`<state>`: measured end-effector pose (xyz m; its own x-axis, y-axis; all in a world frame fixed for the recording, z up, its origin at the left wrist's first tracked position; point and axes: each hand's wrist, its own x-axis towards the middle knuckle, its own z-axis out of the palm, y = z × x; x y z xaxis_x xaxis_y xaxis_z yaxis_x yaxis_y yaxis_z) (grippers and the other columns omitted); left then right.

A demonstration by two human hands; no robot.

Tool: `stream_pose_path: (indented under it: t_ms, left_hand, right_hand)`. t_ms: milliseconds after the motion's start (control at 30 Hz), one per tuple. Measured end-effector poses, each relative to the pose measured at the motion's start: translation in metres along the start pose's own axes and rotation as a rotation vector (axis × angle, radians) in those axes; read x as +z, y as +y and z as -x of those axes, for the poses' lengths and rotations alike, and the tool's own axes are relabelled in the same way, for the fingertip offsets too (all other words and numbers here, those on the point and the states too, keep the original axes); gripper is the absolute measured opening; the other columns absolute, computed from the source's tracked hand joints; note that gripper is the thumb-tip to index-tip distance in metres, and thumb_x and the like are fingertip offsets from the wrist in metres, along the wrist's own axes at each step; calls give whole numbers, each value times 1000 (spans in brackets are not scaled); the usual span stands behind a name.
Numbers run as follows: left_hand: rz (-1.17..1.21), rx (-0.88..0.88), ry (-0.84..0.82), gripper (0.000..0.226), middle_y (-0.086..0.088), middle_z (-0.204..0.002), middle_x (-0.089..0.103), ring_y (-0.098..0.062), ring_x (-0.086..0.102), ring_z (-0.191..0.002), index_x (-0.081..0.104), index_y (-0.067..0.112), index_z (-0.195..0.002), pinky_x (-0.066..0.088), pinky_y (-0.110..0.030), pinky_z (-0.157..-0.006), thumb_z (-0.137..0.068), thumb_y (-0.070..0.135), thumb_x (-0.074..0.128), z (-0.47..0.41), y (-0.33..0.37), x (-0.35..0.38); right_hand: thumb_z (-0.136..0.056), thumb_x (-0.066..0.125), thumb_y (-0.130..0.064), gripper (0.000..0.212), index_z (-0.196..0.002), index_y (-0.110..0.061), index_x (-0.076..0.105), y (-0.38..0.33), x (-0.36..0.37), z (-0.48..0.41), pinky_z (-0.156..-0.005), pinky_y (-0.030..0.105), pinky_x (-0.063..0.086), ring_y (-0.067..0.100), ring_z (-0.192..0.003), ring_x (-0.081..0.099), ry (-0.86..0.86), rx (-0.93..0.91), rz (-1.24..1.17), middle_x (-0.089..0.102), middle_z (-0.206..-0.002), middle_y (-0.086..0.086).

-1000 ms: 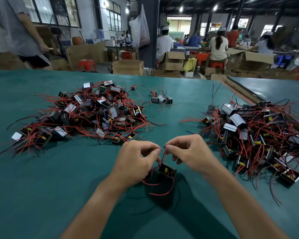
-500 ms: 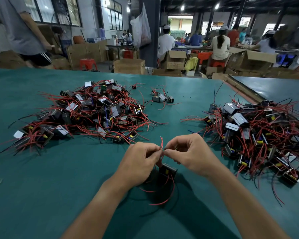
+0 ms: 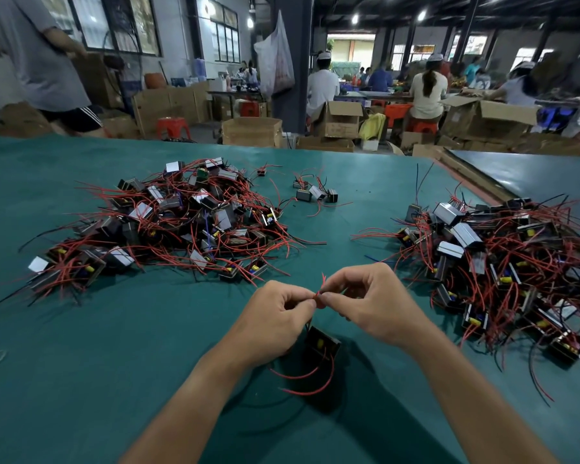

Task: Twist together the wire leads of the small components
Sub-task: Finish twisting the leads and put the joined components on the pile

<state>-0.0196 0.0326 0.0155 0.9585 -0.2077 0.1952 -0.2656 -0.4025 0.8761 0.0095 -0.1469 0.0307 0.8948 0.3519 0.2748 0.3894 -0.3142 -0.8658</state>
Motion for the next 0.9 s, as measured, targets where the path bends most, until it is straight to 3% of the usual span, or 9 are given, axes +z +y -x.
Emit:
stream_pose_path:
  t_ms: [100, 267, 367, 533, 767, 900]
  left_hand:
    - [27, -20, -3, 26, -5, -55, 39, -17, 31, -49, 65, -1, -76, 23, -30, -48, -94, 14, 55, 0, -2, 1]
    - [151, -37, 65, 13, -10, -65, 69, -16, 50, -54, 76, 10, -82, 43, -32, -56, -89, 7, 67, -1, 0, -1]
    - [175, -59, 56, 11, -25, -73, 68, -20, 50, -56, 76, 5, -83, 42, -36, -57, -89, 7, 67, -1, 0, -1]
    - [67, -63, 72, 13, -2, -61, 69, -7, 46, -49, 79, 16, -79, 37, -24, -53, -87, 12, 69, -1, -1, 0]
    - [37, -89, 41, 16, -28, -69, 66, -16, 43, -54, 77, 8, -77, 34, -31, -54, -88, 16, 68, -2, -2, -4]
    - [63, -115, 27, 18, -14, -59, 61, -16, 42, -52, 76, 5, -77, 32, -27, -52, -88, 16, 68, -2, 0, -5]
  right_hand:
    - [-81, 75, -7, 9, -73, -12, 75, 1, 0, 0, -49, 21, 38, 5, -50, 48, 13, 5, 38, 70, -62, 1]
    - [-80, 76, -7, 14, -70, -16, 73, 2, 0, 1, -50, 20, 38, 2, -49, 47, 33, 3, 83, 61, -53, -14]
    - [-80, 76, -8, 16, -68, -18, 72, 1, 0, 1, -51, 20, 39, 2, -48, 48, 41, 6, 97, 61, -53, -13]
    - [-79, 76, -12, 11, -70, -16, 73, 3, 2, 0, -52, 18, 39, 0, -49, 48, 59, -6, 196, 63, -56, -12]
    - [-79, 76, -13, 11, -71, -19, 72, 1, 3, 1, -51, 24, 43, 3, -49, 50, 52, -81, 239, 64, -60, -10]
    - [-79, 77, -12, 14, -69, -21, 72, 0, 4, 1, -47, 18, 36, 0, -46, 44, 57, -101, 224, 58, -55, -16]
